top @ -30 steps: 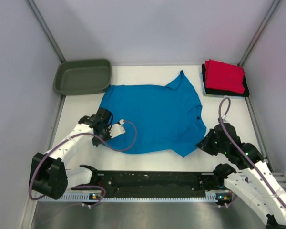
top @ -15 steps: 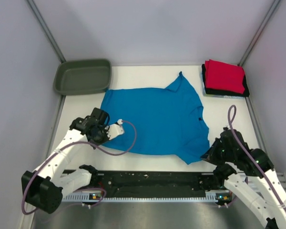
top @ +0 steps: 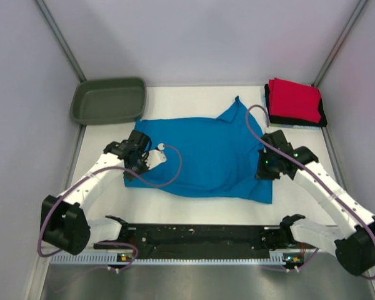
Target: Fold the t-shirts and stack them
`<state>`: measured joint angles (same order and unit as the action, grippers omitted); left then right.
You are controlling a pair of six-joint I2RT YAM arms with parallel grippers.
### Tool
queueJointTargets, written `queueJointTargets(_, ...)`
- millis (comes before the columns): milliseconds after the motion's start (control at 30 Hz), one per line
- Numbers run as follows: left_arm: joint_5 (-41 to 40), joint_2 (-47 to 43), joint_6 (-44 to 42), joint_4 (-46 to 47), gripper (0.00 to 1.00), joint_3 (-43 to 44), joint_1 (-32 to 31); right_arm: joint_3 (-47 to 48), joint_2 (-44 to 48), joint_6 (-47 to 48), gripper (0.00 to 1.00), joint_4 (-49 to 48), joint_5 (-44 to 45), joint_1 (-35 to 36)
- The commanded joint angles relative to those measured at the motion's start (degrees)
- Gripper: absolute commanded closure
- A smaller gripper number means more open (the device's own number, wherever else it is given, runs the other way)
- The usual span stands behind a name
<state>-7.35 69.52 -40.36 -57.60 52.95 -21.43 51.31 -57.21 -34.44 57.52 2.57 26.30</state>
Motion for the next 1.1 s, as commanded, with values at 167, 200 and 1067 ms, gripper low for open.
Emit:
queueJointTargets(167, -4.2, 11.2, 3.5, 9.4, 1.0, 3.6, 2.4, 6.3, -15.9, 17.5, 1.0, -21.8, -1.8, -7.3)
queueJointTargets(200, -4.2, 12.2, 3.9, 9.6, 1.0, 4.0, 2.7, 6.4, -18.0, 18.3, 1.0, -23.1, -2.0, -7.3)
queueJointTargets(1067, -5.9, 21.5, 7.1, 12.1, 1.0, 6.0, 5.8, 14.6, -32.4, 24.5, 1.0, -28.0, 5.8, -10.0)
